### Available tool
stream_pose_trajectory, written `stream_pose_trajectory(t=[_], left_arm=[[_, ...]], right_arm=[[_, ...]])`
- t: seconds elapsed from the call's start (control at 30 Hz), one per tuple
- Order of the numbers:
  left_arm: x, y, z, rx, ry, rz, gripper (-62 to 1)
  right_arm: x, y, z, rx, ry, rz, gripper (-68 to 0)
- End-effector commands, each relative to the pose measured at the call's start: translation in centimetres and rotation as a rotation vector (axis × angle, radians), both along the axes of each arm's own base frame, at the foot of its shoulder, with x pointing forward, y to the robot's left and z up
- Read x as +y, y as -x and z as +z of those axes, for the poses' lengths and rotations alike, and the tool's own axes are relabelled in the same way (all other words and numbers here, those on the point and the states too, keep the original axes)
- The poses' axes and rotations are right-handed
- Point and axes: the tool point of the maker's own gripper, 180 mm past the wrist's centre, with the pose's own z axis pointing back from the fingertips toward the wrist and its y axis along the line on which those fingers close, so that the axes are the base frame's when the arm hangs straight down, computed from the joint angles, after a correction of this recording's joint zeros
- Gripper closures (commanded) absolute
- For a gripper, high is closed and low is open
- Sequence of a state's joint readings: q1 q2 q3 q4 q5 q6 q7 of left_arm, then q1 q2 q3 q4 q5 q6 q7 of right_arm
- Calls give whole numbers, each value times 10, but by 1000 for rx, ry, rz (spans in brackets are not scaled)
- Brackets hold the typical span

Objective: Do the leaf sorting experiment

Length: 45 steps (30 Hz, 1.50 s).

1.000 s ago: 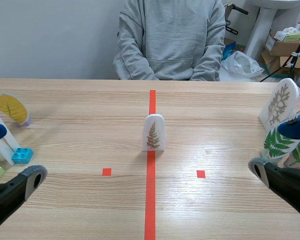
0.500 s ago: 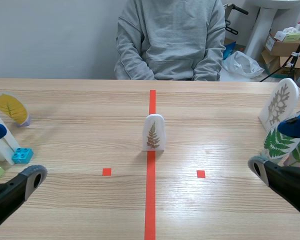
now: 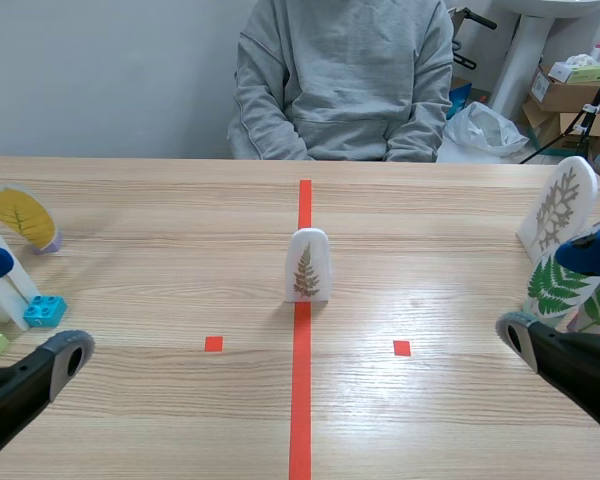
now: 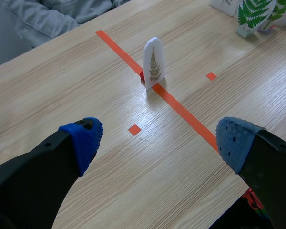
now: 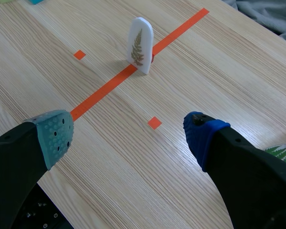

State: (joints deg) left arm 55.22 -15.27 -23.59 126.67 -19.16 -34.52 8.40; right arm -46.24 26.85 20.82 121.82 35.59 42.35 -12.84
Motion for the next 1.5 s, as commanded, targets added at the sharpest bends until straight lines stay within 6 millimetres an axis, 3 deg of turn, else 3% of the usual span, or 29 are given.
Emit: stream_pose_trajectory(t=[0.0, 0.43, 0.67, 0.83, 1.0, 1.47], left_arm=[[-2, -1, 4, -14, 25, 1, -512], [-2, -1, 4, -14, 25, 1, -512], [-2, -1, 4, -14, 25, 1, -512], [-2, -1, 4, -14, 25, 2, -512], [-1, -2, 4, -14, 37, 24, -512], [3, -2, 0, -11, 19, 58, -512]], right_arm=[[2, 0, 2, -4, -14, 12, -473], [-8, 1, -15, 36, 107, 9, -473], [-34, -27, -28, 17, 188, -37, -477], [-38, -58, -43, 17, 183, 7, -477], [-18, -96, -51, 1, 150, 76, -477], [90, -165, -93, 27, 97, 285, -477]])
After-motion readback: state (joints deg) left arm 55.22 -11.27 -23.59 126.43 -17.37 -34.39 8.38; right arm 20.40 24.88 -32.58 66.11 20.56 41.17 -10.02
